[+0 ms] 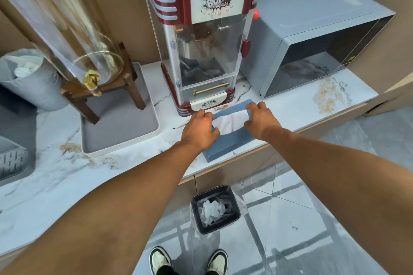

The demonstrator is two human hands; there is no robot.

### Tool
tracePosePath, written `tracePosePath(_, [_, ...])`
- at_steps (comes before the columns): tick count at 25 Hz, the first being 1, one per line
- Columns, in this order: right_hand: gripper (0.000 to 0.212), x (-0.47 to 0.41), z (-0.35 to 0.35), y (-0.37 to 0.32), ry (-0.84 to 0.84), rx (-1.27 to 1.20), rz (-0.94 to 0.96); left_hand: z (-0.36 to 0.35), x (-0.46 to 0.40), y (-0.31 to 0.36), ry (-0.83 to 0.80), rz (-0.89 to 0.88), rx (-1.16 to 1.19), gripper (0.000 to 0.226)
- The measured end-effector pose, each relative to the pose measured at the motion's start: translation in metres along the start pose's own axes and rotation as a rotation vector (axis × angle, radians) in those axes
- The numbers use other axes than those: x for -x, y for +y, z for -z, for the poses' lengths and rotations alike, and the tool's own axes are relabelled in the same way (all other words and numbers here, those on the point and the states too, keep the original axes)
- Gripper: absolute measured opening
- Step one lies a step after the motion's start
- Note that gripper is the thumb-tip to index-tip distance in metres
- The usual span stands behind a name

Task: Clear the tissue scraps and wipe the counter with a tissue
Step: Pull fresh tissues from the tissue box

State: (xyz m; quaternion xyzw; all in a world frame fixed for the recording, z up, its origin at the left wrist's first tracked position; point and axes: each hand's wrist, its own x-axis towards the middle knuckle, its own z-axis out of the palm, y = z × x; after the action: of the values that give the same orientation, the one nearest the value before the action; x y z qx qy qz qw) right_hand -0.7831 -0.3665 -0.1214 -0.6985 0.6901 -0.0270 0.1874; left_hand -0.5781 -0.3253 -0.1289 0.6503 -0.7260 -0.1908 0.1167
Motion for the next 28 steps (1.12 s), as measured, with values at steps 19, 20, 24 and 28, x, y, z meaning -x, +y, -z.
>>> tracePosePath(19, [0.007, -0.01, 0.022, -0.003, 0.118, -0.306, 0.145, 0.008, -0.009, 0.007, 0.084, 0.092, 0.169, 0.017])
tracePosePath(20, [0.005, -0.006, 0.032, -0.011, 0.12, -0.369, 0.143, 0.017, -0.006, 0.004, 0.085, 0.095, 0.184, 0.019])
tracePosePath(24, [0.01, 0.002, 0.062, -0.044, 0.165, -0.544, 0.141, 0.051, 0.008, -0.011, 0.158, 0.11, 0.297, 0.021])
tracePosePath(28, [0.012, 0.006, 0.076, -0.082, 0.209, -0.641, 0.141, 0.085, 0.023, -0.03, 0.287, 0.213, 0.482, 0.026])
